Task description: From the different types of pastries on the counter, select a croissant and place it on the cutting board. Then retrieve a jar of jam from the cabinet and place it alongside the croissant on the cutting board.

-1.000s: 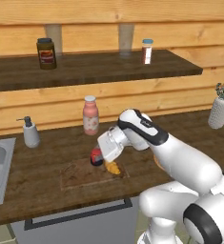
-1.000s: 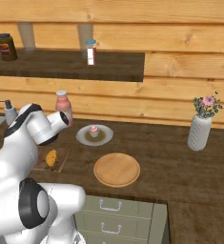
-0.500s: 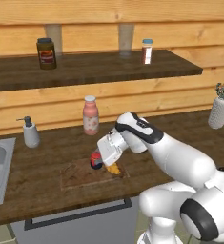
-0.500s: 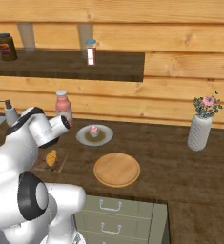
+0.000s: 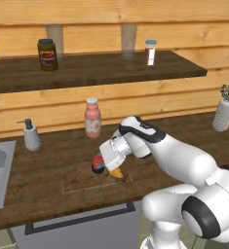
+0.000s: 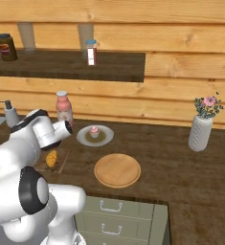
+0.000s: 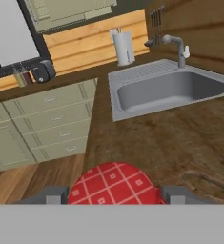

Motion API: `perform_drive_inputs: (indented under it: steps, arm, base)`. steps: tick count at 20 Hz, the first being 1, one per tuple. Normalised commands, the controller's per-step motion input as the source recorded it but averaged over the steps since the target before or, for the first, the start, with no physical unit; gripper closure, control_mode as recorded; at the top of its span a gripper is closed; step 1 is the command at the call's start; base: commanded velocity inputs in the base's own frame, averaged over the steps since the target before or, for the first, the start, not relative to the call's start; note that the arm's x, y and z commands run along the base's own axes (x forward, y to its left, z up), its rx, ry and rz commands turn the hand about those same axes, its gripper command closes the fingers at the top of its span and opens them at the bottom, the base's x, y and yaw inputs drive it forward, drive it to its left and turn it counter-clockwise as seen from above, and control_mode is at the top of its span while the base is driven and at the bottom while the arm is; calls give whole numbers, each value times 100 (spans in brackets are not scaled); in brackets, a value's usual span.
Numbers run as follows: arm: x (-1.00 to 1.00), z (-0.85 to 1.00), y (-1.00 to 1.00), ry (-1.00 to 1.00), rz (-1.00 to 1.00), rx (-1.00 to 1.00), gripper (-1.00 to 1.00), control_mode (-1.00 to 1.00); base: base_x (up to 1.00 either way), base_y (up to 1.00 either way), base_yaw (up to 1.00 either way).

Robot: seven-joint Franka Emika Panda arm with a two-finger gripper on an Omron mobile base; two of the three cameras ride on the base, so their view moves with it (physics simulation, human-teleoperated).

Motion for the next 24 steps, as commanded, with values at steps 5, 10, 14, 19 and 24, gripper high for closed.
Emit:
perform_drive_inputs:
  steps: [5,10,14,19,24]
  arm:
    - [3,0,0,0,0,0,100,-100]
    - [7,0,0,0,0,0,100,-100]
    - [0,0,0,0,0,0,100,-100]
    - [0,-16,0,0,0,0,100,-100]
    - [0,-21,0,3,0,-2,100,-100]
  base:
    - [0,0,0]
    - [0,0,0]
    - [0,0,0]
    - [0,0,0]
    - [0,0,0]
